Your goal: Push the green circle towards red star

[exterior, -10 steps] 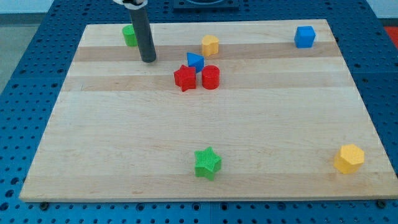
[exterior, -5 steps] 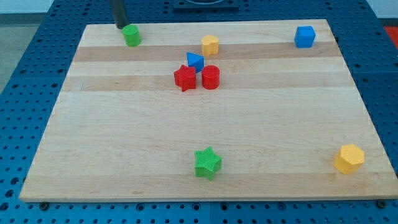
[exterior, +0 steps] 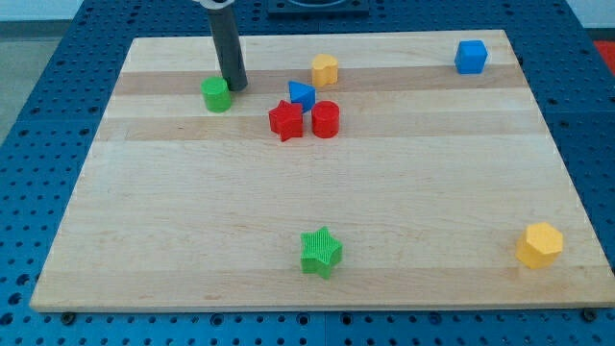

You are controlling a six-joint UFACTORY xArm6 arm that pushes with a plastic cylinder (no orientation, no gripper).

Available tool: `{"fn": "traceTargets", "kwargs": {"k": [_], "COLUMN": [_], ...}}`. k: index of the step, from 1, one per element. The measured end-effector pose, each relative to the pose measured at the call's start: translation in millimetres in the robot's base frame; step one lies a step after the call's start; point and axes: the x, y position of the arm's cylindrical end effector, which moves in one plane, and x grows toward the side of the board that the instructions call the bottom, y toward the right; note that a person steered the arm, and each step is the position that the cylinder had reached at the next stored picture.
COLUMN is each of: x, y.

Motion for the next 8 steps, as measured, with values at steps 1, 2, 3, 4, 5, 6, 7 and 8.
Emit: {"fn": "traceTargets", "kwargs": {"k": [1,2,3,4,5,6,7,8], "x": [-41,-90,-82,-32,-1,31,53,73], "y": [0,-15,-57,-91,-85,-56,-7,40]}}
